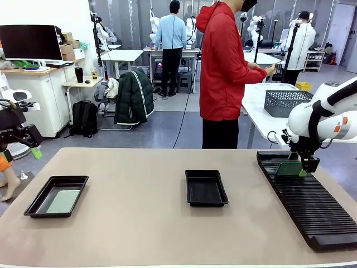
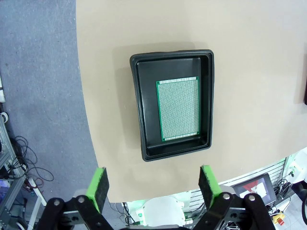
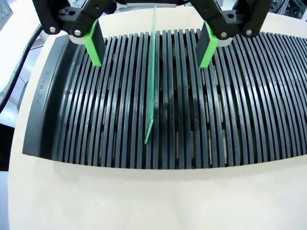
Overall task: Inspect and transfer BCBs to ESD trays.
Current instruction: Pick up the Blank PCB from the PCB Rack and place it in the right ESD tray.
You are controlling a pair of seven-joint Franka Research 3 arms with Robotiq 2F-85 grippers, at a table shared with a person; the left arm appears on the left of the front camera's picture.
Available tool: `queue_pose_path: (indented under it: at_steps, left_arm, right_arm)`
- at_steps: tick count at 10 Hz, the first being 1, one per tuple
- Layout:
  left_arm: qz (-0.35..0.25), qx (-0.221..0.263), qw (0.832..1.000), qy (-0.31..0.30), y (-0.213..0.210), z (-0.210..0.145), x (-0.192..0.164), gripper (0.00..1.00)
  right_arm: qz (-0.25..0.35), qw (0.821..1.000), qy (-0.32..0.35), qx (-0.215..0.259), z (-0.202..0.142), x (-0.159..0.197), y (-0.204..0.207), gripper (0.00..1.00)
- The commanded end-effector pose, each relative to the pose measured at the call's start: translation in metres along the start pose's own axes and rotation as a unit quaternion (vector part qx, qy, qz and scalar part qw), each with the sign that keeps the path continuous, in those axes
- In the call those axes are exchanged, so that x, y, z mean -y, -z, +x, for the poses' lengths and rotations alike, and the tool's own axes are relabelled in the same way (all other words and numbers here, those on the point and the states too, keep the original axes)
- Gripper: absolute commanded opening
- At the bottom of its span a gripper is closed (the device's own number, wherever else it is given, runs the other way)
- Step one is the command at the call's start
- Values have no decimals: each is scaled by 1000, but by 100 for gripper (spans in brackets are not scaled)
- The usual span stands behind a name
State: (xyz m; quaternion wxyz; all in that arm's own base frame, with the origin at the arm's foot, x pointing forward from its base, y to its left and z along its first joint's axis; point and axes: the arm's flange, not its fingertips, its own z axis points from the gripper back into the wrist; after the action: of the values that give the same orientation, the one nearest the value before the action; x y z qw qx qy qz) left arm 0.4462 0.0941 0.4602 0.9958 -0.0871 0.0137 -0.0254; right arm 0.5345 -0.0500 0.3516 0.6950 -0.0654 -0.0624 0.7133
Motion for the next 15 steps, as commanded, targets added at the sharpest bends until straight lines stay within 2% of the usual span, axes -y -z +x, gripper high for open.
queue_pose_path:
  at_steps: [1, 3, 6, 7, 8, 9, 10, 11, 12, 13, 14, 15]
  left_arm:
    - [-3, 5, 1000, 4, 2, -1, -1, 100]
    - [-3, 5, 1000, 4, 2, -1, -1, 100]
    - [-3, 5, 1000, 4, 2, -1, -1, 100]
    - [-3, 5, 1000, 4, 2, -1, -1, 100]
    - [-3, 5, 1000, 4, 2, -1, -1, 100]
    - [-3, 5, 1000, 4, 2, -1, -1, 100]
    - [-3, 5, 1000, 4, 2, -1, -1, 100]
    - [-3, 5, 1000, 4, 2, -1, -1, 100]
    - [-3, 5, 1000, 4, 2, -1, -1, 100]
    - [-3, 5, 1000, 4, 2, -1, -1, 100]
    - [-3, 5, 1000, 4, 2, -1, -1, 100]
    - [-3, 5, 1000, 4, 2, -1, -1, 100]
  right_arm:
    - [0, 1000, 0, -1, -1, -2, -1, 100]
    - [0, 1000, -1, 0, 1, 0, 0, 100]
    - [3, 1000, 7, 13, -4, -1, -4, 90]
    - [7, 1000, 10, 12, -4, 0, -4, 90]
    - [6, 1000, 13, 14, -5, 0, -5, 83]
    - [8, 1000, 16, 24, -7, 0, -5, 88]
    - [11, 999, 20, 22, -9, 0, -4, 77]
    - [14, 999, 24, 26, -10, 0, -3, 81]
    - [17, 999, 25, 36, -11, 1, -2, 70]
    - [18, 999, 27, 36, -12, 1, -3, 75]
    - [17, 999, 29, 39, -13, 1, -3, 64]
    - [18, 999, 29, 39, -13, 1, -3, 68]
